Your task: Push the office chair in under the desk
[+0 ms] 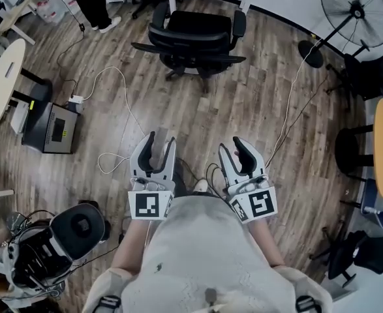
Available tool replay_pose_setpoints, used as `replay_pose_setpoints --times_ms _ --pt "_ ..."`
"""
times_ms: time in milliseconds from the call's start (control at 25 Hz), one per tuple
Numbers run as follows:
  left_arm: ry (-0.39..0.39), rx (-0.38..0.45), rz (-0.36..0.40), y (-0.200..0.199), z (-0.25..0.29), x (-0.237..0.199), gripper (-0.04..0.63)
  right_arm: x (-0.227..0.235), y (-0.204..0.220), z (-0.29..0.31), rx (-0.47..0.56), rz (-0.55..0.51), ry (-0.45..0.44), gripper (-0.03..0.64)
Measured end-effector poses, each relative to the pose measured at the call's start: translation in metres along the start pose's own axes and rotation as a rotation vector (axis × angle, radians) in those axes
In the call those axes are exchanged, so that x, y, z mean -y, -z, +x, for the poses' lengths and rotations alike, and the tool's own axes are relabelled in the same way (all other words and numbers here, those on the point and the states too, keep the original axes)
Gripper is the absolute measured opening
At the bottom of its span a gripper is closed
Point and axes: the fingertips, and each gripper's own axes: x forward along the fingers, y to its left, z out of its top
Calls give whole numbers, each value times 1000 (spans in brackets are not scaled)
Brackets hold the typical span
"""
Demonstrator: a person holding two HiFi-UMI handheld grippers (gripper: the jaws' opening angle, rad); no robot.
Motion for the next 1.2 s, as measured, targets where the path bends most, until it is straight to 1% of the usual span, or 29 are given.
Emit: replay_pose_setpoints --times_ms 120,280,440,600,720,800,1040,1200 --pt "2 -4 -10 4 15 -10 187 7 2 16 -3 -12 14 151" --pt "16 -21 -8 11 32 -16 187 19 3 30 -5 -1 33 150" --pt "10 -21 -6 8 56 -20 187 37 2 46 -16 8 46 149" --pt "-6 -29 -19 10 79 -35 187 49 -1 69 -26 0 50 149" --pt "-1 -36 -33 11 99 -42 187 63 -6 85 -32 -5 61 149" --pt "6 -39 -25 9 114 -47 187 72 -8 97 -40 -5 75 149" --pt "34 -50 -39 9 159 -91 187 83 -14 155 -58 21 124 149" --pt "51 -59 -38 11 196 -148 187 78 -19 221 -68 26 154 150"
